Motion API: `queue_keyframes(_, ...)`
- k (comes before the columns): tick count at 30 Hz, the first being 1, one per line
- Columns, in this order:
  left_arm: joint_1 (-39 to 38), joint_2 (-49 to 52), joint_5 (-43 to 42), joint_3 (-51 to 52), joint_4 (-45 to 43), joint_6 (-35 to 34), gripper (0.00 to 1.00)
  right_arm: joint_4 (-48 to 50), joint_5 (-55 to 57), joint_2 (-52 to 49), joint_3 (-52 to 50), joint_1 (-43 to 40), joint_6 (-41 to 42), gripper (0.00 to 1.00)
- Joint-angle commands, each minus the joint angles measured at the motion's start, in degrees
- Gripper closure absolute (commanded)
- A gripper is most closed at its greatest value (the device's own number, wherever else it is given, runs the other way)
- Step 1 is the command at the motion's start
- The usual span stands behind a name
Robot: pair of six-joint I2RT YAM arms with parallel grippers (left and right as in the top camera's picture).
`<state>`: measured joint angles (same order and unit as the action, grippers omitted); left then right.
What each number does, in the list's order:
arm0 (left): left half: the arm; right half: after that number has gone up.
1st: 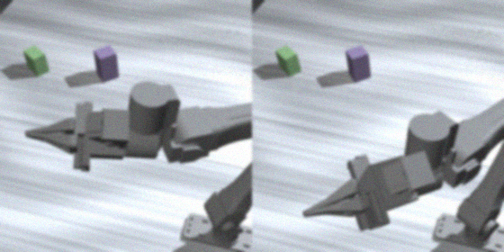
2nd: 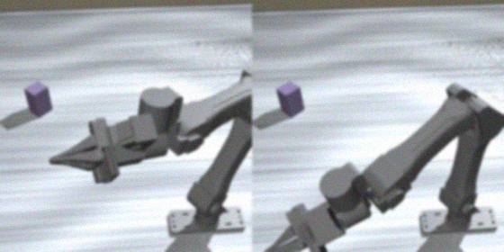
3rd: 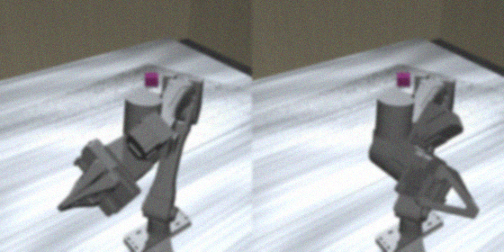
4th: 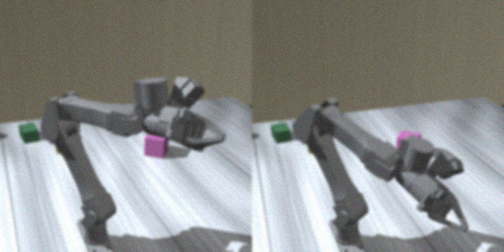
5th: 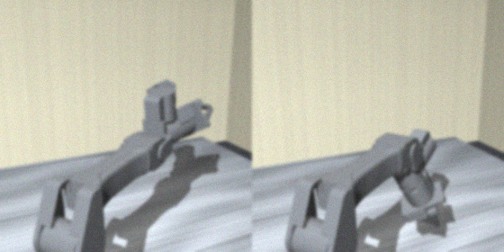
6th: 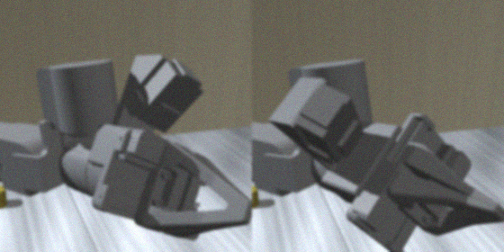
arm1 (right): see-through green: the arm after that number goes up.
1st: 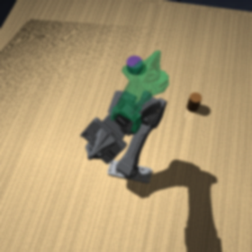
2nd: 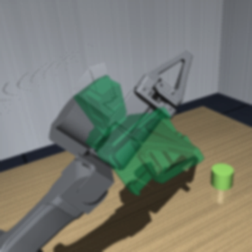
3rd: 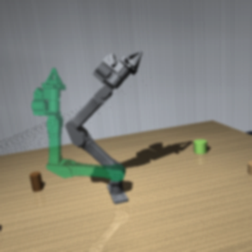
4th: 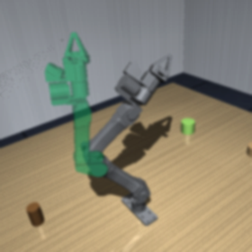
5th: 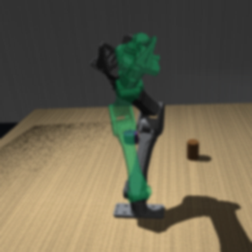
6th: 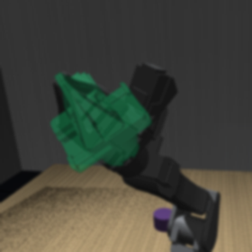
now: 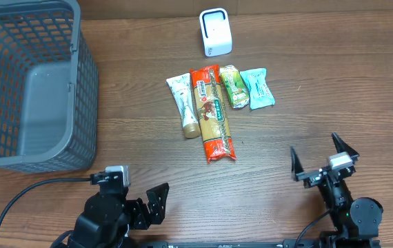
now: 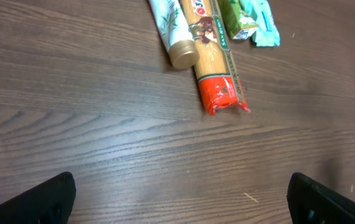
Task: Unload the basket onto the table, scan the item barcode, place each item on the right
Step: 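Swing the right arm up and reach toward the teal snack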
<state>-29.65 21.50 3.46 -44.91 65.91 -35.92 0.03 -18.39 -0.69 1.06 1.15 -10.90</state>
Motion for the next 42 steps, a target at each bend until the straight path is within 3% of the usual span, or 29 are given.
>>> queue_keyframes(1,-0.37,-0.26,-0.28,0.57,0.31,-0.50,0.00,2.45,-22.14,0.52,-0.57,0.13,2.91,0.00)
queue_keyframes(4,-0.37,-0.24,-0.28,0.57,0.33,-0.50,0.00,4.09,-40.30,0.52,-0.57,0.13,3.58,0.00)
queue_keyframes(6,-0.37,-0.24,-0.28,0.57,0.31,-0.50,0.00,4.96,-44.68,0.52,-0.57,0.13,3.61,0.00)
queue_keyframes(9,-0.37,-0.24,-0.28,0.57,0.31,-0.50,0.01,9.55,-44.65,0.52,-0.57,0.13,6.49,0.00)
queue_keyframes(15,-0.37,-0.26,-0.31,0.57,0.31,-0.50,0.01,32.85,-34.82,0.52,0.37,0.13,18.56,0.00)
queue_keyframes(19,-0.37,-0.26,-0.31,0.57,0.31,-0.50,0.00,32.39,-26.80,0.46,5.55,0.13,18.56,0.00)
queue_keyframes(24,-0.37,-0.26,-0.28,0.57,0.31,-0.50,0.01,20.11,-22.73,-3.21,16.28,0.11,13.44,0.00)
queue_keyframes(28,-0.37,-0.24,-0.28,0.57,0.31,-0.50,0.01,2.40,-21.00,-11.37,28.76,-0.04,6.01,0.00)
queue_keyframes(34,-0.37,-0.24,-0.31,0.57,0.31,-0.50,0.00,-26.71,-12.96,-31.61,52.04,-0.15,0.81,0.00)
queue_keyframes(42,-0.37,-0.24,-0.28,0.57,0.31,-0.50,0.00,-60.06,-13.22,-61.44,80.65,-0.15,0.11,0.00)
